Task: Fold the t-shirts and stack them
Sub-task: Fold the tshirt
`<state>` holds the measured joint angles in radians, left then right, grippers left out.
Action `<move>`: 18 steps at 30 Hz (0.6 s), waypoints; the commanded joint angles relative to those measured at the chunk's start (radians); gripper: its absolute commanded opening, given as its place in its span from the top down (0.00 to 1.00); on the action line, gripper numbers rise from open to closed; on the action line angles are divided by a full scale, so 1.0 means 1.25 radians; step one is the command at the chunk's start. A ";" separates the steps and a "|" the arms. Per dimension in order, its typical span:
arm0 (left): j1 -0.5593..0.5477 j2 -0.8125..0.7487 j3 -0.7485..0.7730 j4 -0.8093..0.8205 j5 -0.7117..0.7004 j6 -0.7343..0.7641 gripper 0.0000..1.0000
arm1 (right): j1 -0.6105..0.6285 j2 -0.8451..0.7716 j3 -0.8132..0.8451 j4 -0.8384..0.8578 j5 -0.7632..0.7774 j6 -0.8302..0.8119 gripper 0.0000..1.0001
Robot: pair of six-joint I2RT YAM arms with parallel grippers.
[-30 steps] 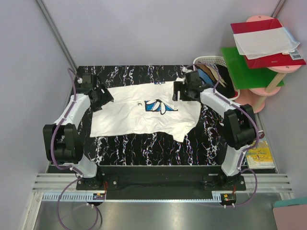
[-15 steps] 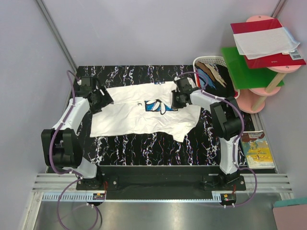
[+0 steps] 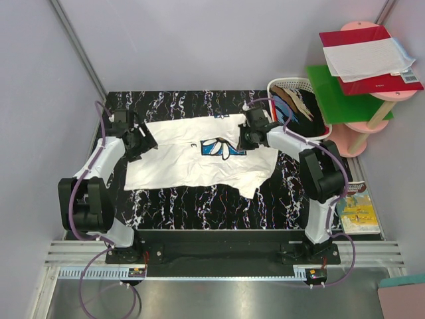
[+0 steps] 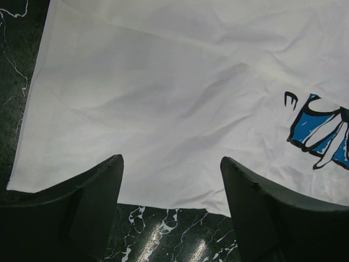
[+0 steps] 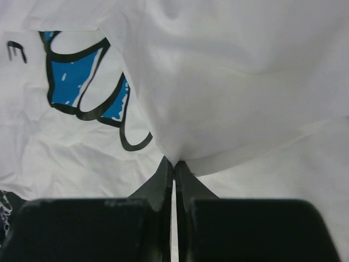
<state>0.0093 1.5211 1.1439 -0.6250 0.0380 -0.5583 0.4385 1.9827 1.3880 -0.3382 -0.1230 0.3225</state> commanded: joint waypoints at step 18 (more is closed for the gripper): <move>-0.031 -0.088 -0.142 0.044 0.008 0.005 0.10 | 0.033 -0.464 -0.278 -0.127 0.030 0.121 0.24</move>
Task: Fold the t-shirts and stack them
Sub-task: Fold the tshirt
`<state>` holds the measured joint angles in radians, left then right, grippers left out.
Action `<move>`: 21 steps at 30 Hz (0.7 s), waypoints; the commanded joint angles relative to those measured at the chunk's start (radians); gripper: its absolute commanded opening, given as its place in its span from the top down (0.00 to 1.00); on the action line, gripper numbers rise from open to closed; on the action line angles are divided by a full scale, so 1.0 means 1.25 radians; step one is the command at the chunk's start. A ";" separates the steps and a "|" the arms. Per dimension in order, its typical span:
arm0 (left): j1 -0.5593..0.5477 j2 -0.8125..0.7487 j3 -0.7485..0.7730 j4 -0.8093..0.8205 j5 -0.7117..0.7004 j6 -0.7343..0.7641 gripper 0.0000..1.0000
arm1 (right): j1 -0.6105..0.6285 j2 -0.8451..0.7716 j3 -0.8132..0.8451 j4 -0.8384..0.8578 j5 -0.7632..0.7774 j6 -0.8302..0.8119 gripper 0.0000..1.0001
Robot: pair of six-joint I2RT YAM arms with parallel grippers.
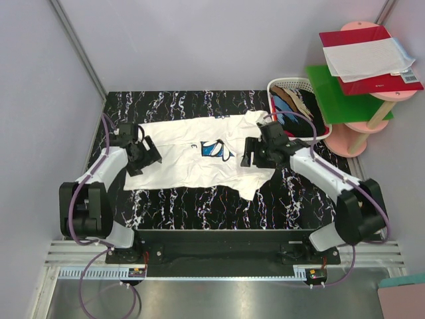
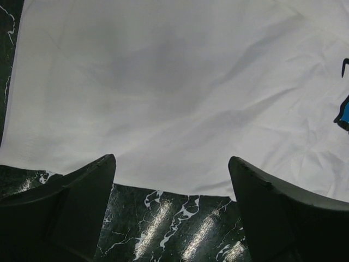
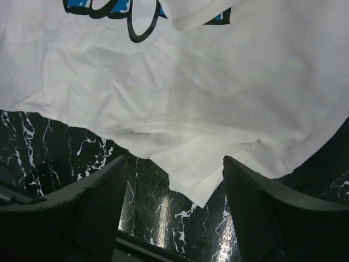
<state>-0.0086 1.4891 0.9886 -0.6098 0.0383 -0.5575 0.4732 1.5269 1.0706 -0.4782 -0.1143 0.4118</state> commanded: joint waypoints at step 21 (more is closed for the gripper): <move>-0.026 -0.060 -0.057 0.018 -0.064 0.001 0.08 | 0.006 -0.111 -0.223 0.034 -0.106 0.196 0.51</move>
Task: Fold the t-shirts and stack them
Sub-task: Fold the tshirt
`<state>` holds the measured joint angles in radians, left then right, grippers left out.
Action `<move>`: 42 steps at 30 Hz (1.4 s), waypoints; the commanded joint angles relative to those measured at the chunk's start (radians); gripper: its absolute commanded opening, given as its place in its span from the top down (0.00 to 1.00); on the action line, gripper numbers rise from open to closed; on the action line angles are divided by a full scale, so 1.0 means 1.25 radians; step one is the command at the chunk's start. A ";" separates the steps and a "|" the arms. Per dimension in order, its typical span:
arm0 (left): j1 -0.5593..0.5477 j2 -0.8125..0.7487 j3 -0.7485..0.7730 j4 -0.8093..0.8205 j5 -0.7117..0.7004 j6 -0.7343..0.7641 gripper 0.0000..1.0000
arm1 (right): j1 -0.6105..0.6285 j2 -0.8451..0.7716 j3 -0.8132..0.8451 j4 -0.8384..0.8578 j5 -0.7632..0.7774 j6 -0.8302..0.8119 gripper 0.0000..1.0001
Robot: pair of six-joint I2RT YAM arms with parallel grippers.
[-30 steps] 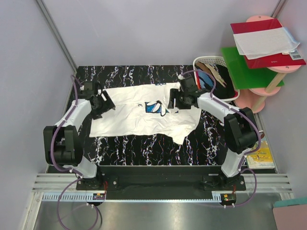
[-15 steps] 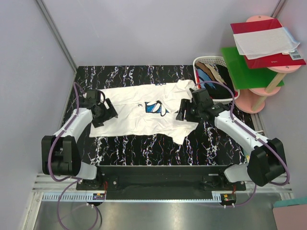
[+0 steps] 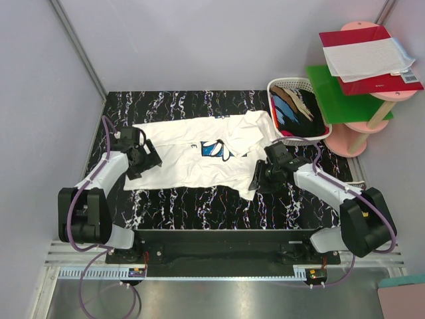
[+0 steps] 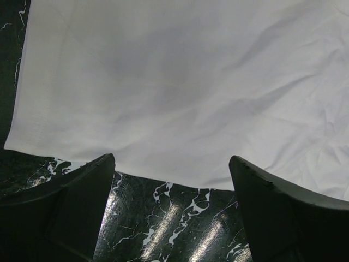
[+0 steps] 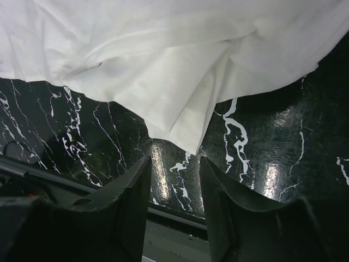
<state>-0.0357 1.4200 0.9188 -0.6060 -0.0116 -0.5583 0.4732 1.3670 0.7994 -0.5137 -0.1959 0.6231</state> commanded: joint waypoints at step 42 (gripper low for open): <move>-0.040 0.255 0.171 -0.238 -0.439 -0.028 0.15 | 0.021 -0.069 0.026 0.142 0.011 -0.080 1.00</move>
<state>-0.0795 1.6810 1.0977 -0.8642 -0.4911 -0.5884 0.4908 1.3136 0.7769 -0.3202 -0.2176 0.5777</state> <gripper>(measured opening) 0.889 0.011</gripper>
